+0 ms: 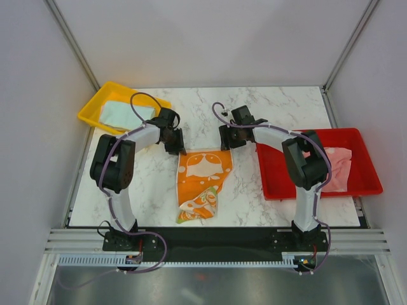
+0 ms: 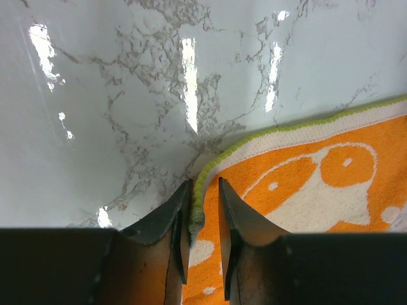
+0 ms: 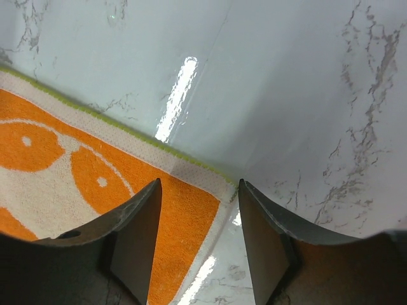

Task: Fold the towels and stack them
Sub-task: Flatten out the crumpled towel

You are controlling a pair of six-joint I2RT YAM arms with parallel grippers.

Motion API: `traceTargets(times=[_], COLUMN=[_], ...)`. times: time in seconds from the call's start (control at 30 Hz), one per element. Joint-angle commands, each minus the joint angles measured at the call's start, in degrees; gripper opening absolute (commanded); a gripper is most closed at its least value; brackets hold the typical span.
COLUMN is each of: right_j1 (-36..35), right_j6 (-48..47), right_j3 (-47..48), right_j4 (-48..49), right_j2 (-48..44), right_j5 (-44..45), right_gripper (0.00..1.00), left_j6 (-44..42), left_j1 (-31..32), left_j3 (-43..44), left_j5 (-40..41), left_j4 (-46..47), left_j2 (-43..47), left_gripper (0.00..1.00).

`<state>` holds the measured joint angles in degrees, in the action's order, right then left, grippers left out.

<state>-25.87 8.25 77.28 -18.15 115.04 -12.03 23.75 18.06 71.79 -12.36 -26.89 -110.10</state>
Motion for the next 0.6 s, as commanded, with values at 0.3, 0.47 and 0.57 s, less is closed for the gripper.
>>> traceTargets(times=[0.3, 0.47, 0.57], right_j1=[-4.19, -5.25, -5.25], right_j6=[-1.4, 0.62, 2.03], right_j3=[-3.88, -4.5, -3.89], right_j4=[-1.36, -1.45, -1.8], right_j2=[3.26, 1.77, -2.97], right_j5=[5.17, 10.79, 12.91], right_gripper=[0.35, 0.0, 0.0], left_j6=[0.42, 0.6, 0.07], left_j1=[0.04, 0.04, 0.13], left_j3=[1.16, 0.98, 1.51], left_j5=[-1.7, -2.05, -3.98], left_j4=[1.23, 1.32, 1.32], left_j2=[-0.29, 0.06, 1.73], left_gripper=[0.29, 0.25, 0.1])
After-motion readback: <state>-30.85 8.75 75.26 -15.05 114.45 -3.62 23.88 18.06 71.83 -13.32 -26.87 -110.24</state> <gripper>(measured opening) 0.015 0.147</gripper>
